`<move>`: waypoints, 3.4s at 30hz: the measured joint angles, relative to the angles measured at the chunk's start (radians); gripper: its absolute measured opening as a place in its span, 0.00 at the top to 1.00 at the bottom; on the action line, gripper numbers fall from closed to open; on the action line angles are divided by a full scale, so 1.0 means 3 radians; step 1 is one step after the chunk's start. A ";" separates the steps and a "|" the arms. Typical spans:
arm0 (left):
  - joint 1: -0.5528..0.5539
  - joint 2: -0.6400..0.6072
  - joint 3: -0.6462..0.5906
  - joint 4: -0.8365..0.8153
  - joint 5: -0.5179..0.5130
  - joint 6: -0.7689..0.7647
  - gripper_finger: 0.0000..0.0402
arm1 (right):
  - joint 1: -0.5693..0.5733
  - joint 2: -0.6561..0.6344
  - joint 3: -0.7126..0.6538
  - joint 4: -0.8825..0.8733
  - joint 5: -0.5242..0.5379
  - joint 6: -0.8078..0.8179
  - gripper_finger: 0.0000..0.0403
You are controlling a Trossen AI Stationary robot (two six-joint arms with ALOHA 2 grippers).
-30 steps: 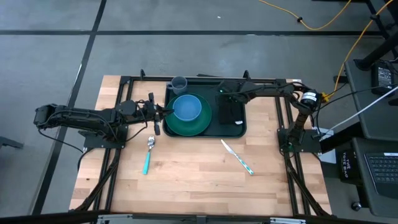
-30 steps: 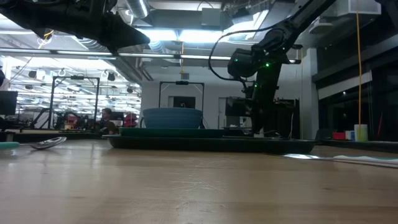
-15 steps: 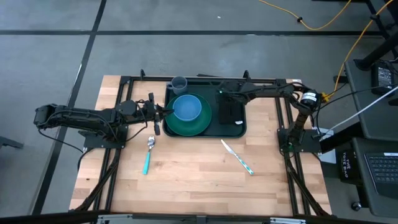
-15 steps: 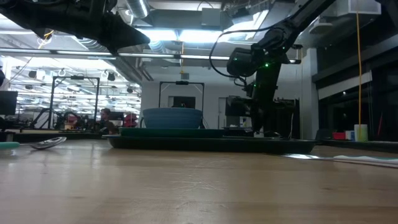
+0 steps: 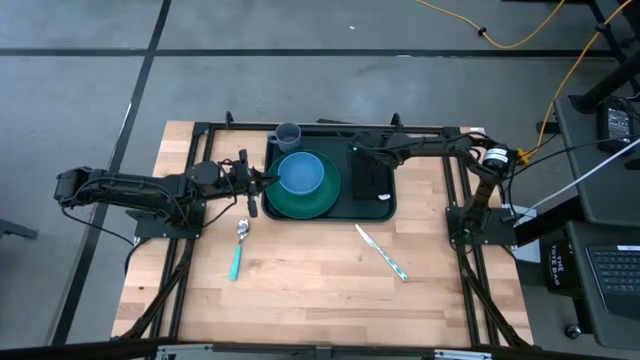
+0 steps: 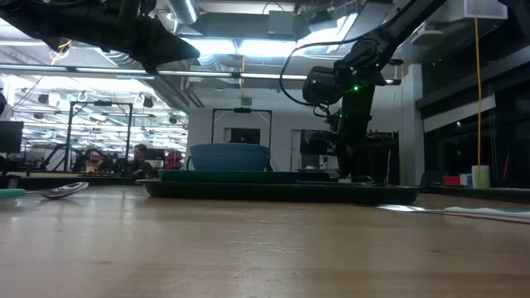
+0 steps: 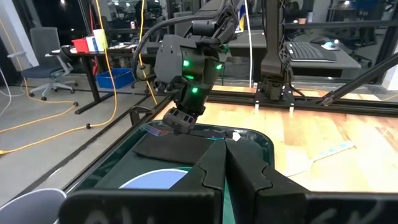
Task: Set up tray
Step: Put the blue fork on the black table napkin, then put the light blue spoon on the black table napkin to the left of the blue fork
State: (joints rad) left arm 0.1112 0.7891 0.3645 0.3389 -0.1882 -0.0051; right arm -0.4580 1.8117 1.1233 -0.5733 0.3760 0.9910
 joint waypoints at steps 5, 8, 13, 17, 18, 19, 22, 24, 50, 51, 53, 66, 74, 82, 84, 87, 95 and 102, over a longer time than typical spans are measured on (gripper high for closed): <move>0.0000 0.0000 0.0000 0.0000 0.0001 0.0000 0.98 | 0.0019 0.0059 0.0000 0.0015 0.0013 0.0000 0.97; 0.0000 0.0000 0.0000 -0.0001 0.0001 0.0000 0.98 | 0.0037 0.0112 -0.0001 0.0068 0.0067 0.0000 0.97; 0.0000 -0.0001 0.0000 0.0003 0.0001 0.0000 0.99 | 0.0037 0.0133 0.0000 0.0051 0.0028 -0.0001 0.97; 0.0000 -0.0001 0.0000 0.0002 0.0011 0.0000 0.99 | 0.0036 0.0133 -0.0001 0.0058 0.0066 -0.0002 0.97; 0.0000 -0.0001 0.0000 0.0000 0.0013 0.0000 0.99 | 0.0036 0.0133 -0.0001 0.0056 0.0064 -0.0002 0.97; 0.0000 -0.0001 0.0000 0.0001 0.0021 0.0000 0.99 | 0.0036 0.0133 0.0000 0.0059 0.0061 -0.0003 0.97; 0.0000 -0.0001 0.0000 0.0002 0.0029 0.0000 0.99 | 0.0036 0.0133 -0.0001 0.0056 0.0063 -0.0013 0.97; 0.0000 -0.0001 0.0000 0.0002 0.0030 0.0000 0.99 | 0.0045 0.0133 -0.0001 0.0062 0.0067 -0.0012 0.97; 0.0000 -0.0001 0.0000 0.0002 0.0037 -0.0001 0.99 | 0.0055 0.0223 0.0000 0.0074 -0.0009 -0.0022 0.90; 0.0000 -0.0001 0.0000 0.0001 0.0037 -0.0001 0.99 | 0.0055 0.0223 0.0000 0.0074 -0.0009 -0.0023 0.89; 0.0000 -0.0001 0.0000 0.0001 0.0037 -0.0001 0.98 | 0.0055 0.0223 0.0000 0.0074 -0.0009 -0.0028 0.88; 0.0000 -0.0001 0.0000 0.0001 0.0037 -0.0002 0.99 | 0.0038 0.0082 0.0000 0.0068 -0.0010 -0.0194 0.87; 0.0000 -0.0001 0.0000 0.0000 0.0037 -0.0002 0.99 | 0.0011 -0.0223 0.0001 0.0071 -0.0009 -0.0459 0.87; 0.0000 -0.0001 0.0000 0.0000 0.0032 -0.0001 0.98 | 0.0206 -0.0741 0.0001 0.0087 -0.0007 -0.1160 0.91; 0.0000 -0.0001 0.0000 0.0000 0.0020 -0.0001 0.99 | 0.0279 -0.0911 0.0003 0.0100 0.0018 -0.1344 0.94; 0.0000 -0.0001 0.0000 -0.0028 0.0028 -0.0002 0.99 | 0.0431 -0.1135 0.0004 0.0120 0.0083 -0.1591 0.98; 0.0000 0.0000 0.0000 -0.0080 0.0110 -0.0086 0.98 | 0.0956 -0.1345 -0.0468 0.1103 0.0400 -0.2237 0.98; 0.0000 -0.0001 0.0000 0.0005 0.0143 0.0138 0.99 | 0.1061 -0.1350 -0.1306 0.2693 -0.0051 -0.2556 0.98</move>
State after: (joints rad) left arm 0.1112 0.7887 0.3645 0.3405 -0.1453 0.0363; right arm -0.1398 1.4067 0.7314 0.2348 0.3606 0.2243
